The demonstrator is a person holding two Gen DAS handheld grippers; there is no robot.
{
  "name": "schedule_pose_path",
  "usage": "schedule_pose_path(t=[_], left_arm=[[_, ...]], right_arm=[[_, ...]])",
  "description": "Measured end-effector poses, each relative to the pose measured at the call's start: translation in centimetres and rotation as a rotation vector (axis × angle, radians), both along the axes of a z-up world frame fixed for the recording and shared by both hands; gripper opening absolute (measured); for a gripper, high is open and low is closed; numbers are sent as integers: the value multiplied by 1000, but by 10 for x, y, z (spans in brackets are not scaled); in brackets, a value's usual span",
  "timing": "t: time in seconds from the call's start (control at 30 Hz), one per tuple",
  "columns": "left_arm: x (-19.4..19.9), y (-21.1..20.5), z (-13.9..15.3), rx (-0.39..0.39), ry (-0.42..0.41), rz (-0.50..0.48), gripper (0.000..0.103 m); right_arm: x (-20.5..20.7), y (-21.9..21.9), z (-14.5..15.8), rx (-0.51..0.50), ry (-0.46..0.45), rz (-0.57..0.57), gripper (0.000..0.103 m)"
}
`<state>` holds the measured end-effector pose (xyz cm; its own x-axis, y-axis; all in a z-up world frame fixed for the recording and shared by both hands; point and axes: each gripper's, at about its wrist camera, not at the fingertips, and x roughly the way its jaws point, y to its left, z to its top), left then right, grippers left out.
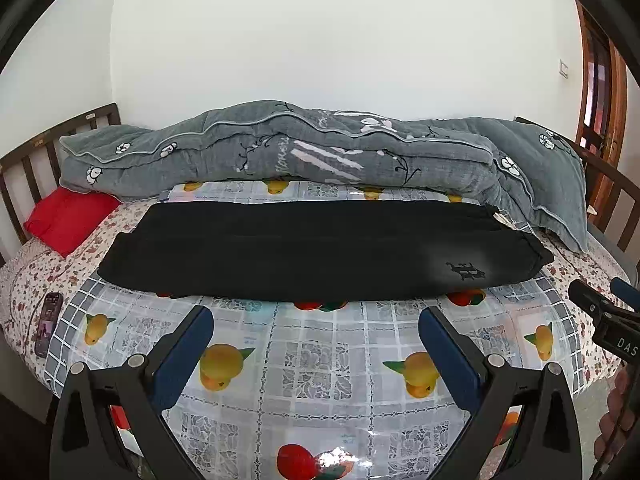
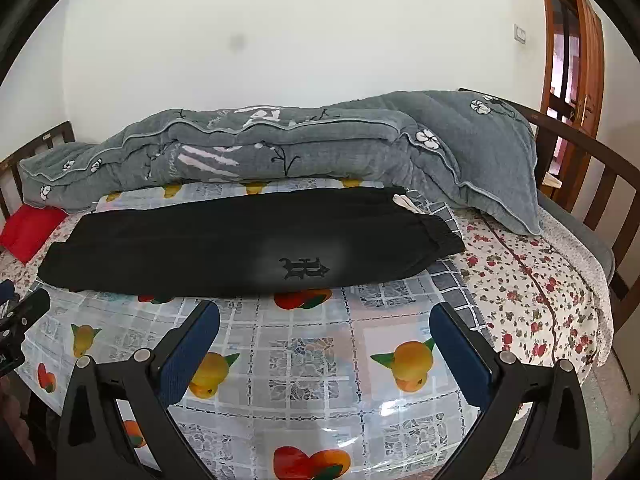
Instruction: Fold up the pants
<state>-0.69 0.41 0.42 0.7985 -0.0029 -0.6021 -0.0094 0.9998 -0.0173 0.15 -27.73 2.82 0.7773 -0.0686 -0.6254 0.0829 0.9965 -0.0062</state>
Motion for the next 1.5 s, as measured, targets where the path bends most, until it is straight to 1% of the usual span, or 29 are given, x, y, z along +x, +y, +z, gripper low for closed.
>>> schedule_pose_path(t=[0.1, 1.5], left_arm=[[0, 1, 0, -16, 5, 0, 103], [-1, 2, -1, -20, 16, -2, 103]], right_arm=[[0, 0, 0, 8, 0, -1, 103], [-3, 14, 4, 14, -11, 32, 103]])
